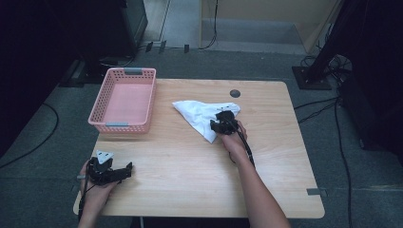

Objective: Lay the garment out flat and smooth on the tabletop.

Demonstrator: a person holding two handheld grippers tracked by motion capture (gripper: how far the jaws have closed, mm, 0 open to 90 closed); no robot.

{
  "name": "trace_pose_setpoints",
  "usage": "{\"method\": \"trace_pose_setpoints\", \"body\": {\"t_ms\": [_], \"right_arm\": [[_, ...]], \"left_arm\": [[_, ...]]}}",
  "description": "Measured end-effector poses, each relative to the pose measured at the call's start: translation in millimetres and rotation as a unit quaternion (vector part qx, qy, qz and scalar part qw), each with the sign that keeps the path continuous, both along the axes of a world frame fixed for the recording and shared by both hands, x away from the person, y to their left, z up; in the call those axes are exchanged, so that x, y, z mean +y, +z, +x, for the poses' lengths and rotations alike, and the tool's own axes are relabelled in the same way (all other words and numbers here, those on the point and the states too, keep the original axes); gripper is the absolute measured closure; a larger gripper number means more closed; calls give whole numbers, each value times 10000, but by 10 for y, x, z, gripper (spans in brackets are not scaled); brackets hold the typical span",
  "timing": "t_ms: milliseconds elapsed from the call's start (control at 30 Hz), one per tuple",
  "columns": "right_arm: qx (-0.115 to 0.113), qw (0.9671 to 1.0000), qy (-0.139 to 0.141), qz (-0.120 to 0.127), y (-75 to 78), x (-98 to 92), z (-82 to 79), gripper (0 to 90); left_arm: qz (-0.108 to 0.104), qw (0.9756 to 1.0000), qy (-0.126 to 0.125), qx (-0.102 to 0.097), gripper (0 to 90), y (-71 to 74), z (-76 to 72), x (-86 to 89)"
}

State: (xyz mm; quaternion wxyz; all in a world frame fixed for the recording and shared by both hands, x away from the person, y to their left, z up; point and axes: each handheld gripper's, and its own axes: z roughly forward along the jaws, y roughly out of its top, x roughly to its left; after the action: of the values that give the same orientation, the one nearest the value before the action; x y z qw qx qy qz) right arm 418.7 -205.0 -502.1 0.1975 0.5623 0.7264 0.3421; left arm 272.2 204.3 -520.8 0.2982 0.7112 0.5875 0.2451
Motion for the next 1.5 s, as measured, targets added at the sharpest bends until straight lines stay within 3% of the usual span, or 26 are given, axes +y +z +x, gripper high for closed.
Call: {"method": "trace_pose_setpoints", "body": {"t_ms": [267, 400, 500, 533, 600, 867, 1200, 1500], "right_arm": [[-163, 9985, 115, -502, -89, 79, -83, 596], [-165, 9989, 115, -415, -98, 60, -125, 600], [-245, 9987, 151, -421, -113, 47, -186, 600], [-254, 9988, 143, -391, -118, 45, -210, 601], [-320, 9986, 171, -372, -132, 28, -251, 601], [-364, 9988, 185, -281, -148, -5, -369, 602], [-426, 9987, 150, -218, -168, -22, -508, 608], [-478, 9986, 171, -135, -183, -46, -615, 611]], "left_arm": [[5, 10000, -22, 5, 0, 1, -8, -8], [-14, 10000, -41, 3, 0, 3, -13, -13], [-534, 9985, -140, -23, 0, 36, -28, -9], [-582, 9981, -179, -63, 0, 47, -34, -29], [-521, 9983, -242, -100, 0, 64, -37, -79], [-648, 9968, -296, -360, 0, 192, -21, -233], [-838, 9944, -412, -494, 0, 243, 78, -431], [-864, 9924, -603, -632, 4, 305, 172, -703]]}}
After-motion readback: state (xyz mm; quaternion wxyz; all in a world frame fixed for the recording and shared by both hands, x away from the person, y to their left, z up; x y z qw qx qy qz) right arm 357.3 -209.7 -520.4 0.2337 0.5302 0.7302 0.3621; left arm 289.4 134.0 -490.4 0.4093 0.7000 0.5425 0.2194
